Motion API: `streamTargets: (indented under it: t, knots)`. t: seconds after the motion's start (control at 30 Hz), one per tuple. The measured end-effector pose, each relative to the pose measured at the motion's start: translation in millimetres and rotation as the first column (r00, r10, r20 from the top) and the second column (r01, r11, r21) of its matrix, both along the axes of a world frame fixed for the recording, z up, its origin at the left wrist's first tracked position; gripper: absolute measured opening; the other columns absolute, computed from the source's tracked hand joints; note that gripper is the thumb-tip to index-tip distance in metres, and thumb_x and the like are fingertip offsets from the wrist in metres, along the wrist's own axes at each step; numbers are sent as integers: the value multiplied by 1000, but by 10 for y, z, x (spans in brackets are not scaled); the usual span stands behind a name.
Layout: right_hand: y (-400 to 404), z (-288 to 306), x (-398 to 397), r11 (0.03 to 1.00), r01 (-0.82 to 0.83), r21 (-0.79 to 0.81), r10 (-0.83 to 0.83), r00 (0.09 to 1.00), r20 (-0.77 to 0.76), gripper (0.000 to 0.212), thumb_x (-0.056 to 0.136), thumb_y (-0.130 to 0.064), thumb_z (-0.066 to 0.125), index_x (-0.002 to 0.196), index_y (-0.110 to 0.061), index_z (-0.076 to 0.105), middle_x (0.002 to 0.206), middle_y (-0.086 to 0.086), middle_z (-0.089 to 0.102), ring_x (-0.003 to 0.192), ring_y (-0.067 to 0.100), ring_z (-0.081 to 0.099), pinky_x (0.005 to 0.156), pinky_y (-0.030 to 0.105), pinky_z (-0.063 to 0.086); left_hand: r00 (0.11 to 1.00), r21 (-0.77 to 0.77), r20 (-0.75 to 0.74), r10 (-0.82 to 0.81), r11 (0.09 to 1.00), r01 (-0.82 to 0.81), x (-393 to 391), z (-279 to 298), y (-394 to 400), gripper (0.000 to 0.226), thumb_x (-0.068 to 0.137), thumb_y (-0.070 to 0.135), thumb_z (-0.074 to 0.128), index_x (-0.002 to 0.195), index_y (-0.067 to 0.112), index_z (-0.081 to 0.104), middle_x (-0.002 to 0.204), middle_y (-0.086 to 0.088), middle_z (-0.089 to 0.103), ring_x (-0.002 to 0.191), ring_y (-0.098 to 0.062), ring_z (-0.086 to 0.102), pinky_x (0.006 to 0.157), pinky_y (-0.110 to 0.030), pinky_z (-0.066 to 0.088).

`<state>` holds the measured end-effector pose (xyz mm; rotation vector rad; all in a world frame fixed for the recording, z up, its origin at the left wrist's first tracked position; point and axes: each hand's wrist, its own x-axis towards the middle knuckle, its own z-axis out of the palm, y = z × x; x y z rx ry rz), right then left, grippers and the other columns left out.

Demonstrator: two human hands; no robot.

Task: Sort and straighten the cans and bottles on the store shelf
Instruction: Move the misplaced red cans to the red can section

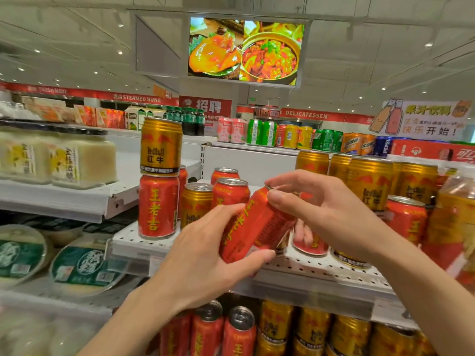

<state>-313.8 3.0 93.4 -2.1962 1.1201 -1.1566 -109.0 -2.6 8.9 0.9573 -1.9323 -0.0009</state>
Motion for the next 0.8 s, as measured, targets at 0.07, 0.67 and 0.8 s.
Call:
streamTargets:
  t: [0.07, 0.67, 0.8]
  knots:
    - [-29, 14, 110, 999, -24, 24, 24, 1000, -5, 42, 79, -52, 64, 115, -31, 68, 112, -10, 70, 47, 12, 63, 53, 32, 59, 999, 1, -12, 34, 999, -34, 103, -10, -3, 74, 76, 78, 59, 136, 36, 48, 120, 24, 59, 106, 4, 60, 86, -26, 53]
    - [-351, -49, 216, 904, 310, -295, -428, 661, -616, 44, 90, -58, 61, 120, -28, 50, 122, -2, 67, 107, 19, 63, 90, 38, 56, 991, 106, -130, 40, 994, -26, 490, -160, -3, 63, 73, 79, 58, 122, 39, 53, 109, 24, 62, 101, 2, 61, 80, -11, 47]
    - [-369, -86, 128, 932, 268, -246, -360, 769, -528, 36, 90, -51, 66, 115, -29, 52, 133, -4, 62, 116, 13, 58, 83, 22, 49, 989, 86, -142, 40, 996, -27, 430, -150, 21, 58, 75, 76, 58, 117, 36, 56, 108, 22, 58, 99, -1, 60, 79, -7, 44]
